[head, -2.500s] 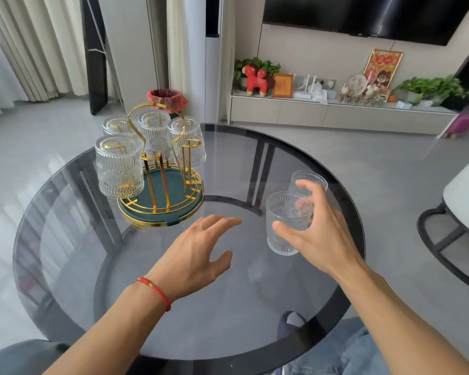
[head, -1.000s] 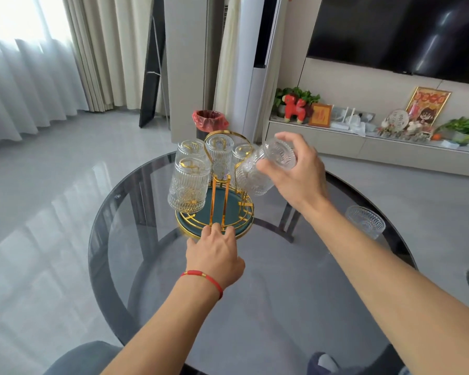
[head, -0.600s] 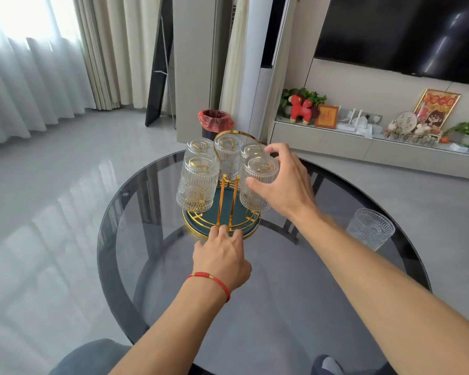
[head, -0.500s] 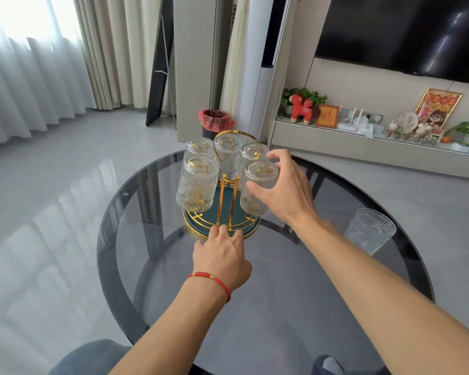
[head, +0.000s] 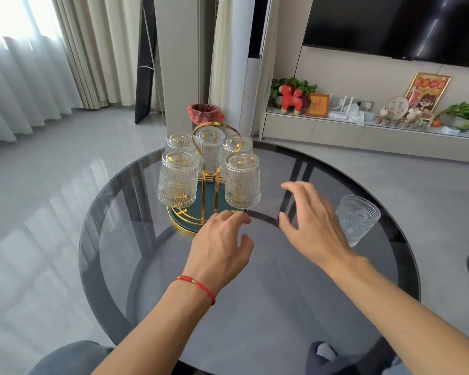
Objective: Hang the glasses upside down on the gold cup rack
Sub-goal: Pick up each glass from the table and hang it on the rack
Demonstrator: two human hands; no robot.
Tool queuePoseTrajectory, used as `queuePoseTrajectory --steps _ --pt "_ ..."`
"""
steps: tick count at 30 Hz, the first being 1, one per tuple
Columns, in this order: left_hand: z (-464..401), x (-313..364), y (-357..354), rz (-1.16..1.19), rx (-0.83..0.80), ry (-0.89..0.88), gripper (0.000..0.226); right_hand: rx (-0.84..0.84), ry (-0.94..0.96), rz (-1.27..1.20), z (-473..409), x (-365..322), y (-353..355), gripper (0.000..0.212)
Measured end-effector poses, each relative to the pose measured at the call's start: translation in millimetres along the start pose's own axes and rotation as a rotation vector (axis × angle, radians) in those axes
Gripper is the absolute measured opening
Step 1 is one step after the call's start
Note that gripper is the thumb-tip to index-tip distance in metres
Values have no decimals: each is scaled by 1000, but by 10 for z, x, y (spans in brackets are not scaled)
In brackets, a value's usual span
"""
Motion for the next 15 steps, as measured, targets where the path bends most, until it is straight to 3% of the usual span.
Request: queuePoseTrajectory --steps 3,6,9,15 --pt "56 57 -26 103 24 -29 30 -15 49 187 213 297 4 50" --pt "102 71 -62 144 27 -35 32 -1 -128 226 247 732 76 50" --pt "130 75 -88 144 32 -33 33 -10 -311 157 294 1117 84 55" --pt "162 96 -165 172 22 -36 33 17 -572 -187 491 1605 36 86"
Point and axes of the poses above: each hand's wrist, its own z-axis away from the middle knuckle, its own y-axis out of the back of the hand, x = y × z, the point moved 10 cm from there along -z, towards the middle knuckle, and after that the axes turned 3 degrees about z, right-handed, at the moved point
